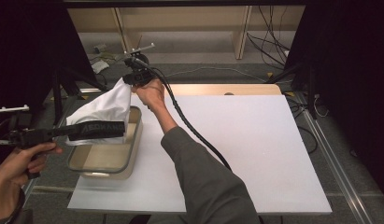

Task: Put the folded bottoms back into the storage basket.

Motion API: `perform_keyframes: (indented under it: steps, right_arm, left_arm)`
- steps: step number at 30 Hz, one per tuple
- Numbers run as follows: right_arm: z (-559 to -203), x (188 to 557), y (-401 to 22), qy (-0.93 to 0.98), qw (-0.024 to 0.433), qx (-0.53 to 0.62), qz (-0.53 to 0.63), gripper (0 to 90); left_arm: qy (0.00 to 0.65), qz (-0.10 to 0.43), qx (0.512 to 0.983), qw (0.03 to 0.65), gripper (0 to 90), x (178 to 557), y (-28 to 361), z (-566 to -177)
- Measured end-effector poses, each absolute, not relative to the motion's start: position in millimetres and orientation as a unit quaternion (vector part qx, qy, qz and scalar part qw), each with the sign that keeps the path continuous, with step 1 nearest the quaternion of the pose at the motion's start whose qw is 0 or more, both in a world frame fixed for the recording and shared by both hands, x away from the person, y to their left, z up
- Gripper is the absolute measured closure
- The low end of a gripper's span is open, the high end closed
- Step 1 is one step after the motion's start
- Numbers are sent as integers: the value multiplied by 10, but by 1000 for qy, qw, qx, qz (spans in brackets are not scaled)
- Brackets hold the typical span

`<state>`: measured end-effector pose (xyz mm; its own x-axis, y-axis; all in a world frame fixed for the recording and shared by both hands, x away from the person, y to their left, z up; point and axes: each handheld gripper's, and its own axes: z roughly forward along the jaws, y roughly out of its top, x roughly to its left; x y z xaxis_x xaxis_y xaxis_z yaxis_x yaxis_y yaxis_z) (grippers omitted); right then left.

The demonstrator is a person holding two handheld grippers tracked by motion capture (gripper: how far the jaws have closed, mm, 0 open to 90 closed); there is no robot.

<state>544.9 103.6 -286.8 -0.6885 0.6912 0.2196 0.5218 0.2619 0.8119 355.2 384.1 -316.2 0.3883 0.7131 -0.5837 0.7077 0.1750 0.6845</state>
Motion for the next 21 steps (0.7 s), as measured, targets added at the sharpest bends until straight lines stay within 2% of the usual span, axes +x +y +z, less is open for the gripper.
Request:
perform_keyframes:
  steps: [21]
  right_arm:
    - [-3228,5452,1152,802,81,391,445,858]
  left_arm:
    - [568,-28,665,484,794,3662,3875,-3406]
